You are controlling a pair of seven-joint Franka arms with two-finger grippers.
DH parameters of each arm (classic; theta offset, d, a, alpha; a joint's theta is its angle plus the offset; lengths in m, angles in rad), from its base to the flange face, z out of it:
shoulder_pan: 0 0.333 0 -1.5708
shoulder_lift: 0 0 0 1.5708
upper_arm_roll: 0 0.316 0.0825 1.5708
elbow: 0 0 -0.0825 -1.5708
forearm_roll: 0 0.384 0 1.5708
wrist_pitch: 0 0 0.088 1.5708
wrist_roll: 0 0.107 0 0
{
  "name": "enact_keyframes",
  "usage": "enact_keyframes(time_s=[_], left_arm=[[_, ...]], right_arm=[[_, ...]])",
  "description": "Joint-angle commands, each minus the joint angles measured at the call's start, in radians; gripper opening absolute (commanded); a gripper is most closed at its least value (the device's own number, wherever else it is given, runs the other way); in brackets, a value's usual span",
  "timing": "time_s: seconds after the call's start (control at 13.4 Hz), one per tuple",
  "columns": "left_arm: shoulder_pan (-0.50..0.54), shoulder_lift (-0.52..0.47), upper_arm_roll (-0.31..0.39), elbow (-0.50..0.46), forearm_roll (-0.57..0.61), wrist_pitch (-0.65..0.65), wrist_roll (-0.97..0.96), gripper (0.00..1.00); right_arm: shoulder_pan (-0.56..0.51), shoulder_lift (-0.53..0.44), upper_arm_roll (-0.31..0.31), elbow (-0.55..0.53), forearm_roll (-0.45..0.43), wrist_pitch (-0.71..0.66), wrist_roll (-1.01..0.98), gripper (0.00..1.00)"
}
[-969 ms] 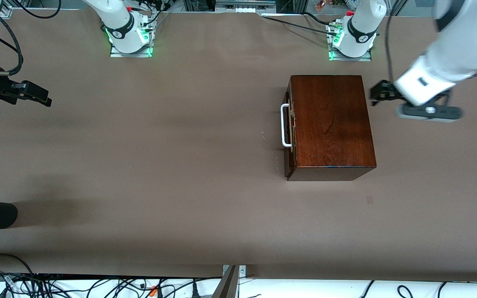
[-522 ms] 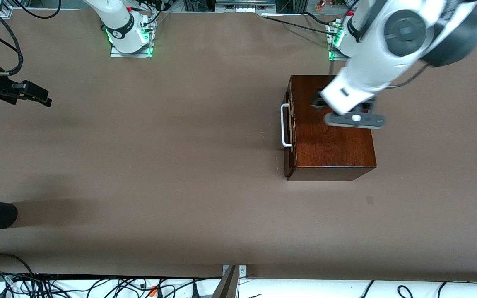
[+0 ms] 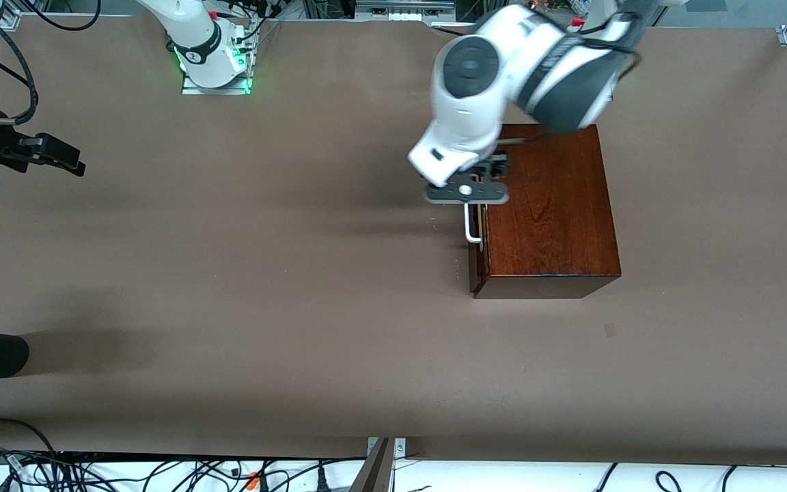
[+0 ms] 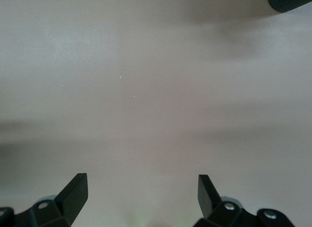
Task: Open drawer, take yellow block, close drawer
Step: 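Reach the left gripper to the white drawer handle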
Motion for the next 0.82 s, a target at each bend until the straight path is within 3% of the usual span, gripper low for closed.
enact_keyframes(time_s=[0.0,0.22,0.37,0.75], left_arm=[[-0.054,0.054,0.009,0.032,0.105,0.012,-0.059,1.00],[-0.074,0.103,0.010,0.008,0.119,0.057,-0.134,1.00],[-0.088,0.118,0.009,-0.012,0.201,0.060,-0.153,1.00],[-0.087,0.129,0.010,-0.092,0.214,0.120,-0.214,1.00]], right_arm=[[-0.007,-0.006,0.007,0.006,0.000,-0.001,-0.003,1.00],[-0.007,-0.006,0.007,0.006,0.000,-0.001,-0.003,1.00],[-0.007,-0.006,0.007,0.006,0.000,-0.001,-0.003,1.00],[-0.007,-0.006,0.007,0.006,0.000,-0.001,-0.003,1.00]])
